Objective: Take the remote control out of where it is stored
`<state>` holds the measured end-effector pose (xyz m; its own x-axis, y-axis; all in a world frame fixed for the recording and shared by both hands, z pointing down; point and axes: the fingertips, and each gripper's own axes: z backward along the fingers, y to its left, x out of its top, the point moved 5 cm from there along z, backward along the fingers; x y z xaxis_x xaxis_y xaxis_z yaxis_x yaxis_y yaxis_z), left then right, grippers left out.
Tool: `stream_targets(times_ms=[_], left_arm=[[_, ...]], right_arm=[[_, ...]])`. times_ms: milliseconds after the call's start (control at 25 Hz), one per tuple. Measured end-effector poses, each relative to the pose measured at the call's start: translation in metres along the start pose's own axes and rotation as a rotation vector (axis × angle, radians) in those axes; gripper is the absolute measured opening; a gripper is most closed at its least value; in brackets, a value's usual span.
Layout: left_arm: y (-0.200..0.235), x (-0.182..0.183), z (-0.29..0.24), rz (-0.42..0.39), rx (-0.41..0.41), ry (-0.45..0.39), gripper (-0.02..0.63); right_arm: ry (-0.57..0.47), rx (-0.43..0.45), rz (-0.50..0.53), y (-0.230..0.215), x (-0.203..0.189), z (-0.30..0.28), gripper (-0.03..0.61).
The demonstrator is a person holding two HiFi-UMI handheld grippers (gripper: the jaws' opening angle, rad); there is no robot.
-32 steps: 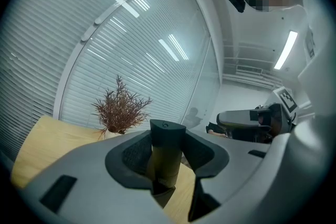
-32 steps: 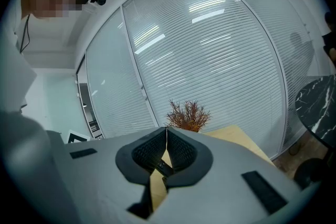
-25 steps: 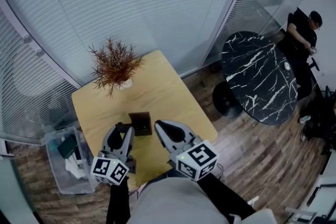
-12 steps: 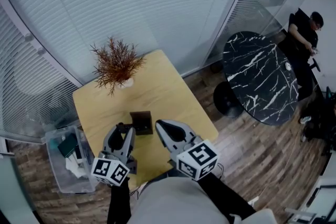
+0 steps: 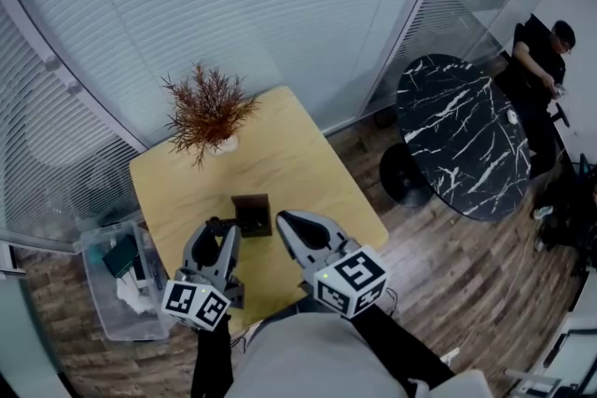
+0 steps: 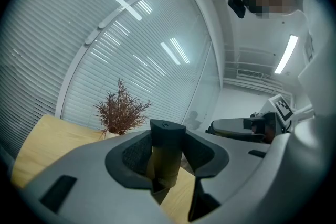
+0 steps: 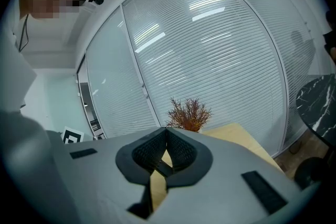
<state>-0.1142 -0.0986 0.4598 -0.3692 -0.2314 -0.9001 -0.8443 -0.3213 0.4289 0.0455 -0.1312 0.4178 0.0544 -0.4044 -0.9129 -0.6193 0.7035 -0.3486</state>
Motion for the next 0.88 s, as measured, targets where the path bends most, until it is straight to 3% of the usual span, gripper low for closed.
stream_targets(times_ms=[880], left_arm=[[-0.0069,-0.0009,0.0082,0.018,-0.013,-0.008,0.186]], right_arm=[[0.027,-0.017,0.015,0.0022,-0.0031,0.0003,0.005]])
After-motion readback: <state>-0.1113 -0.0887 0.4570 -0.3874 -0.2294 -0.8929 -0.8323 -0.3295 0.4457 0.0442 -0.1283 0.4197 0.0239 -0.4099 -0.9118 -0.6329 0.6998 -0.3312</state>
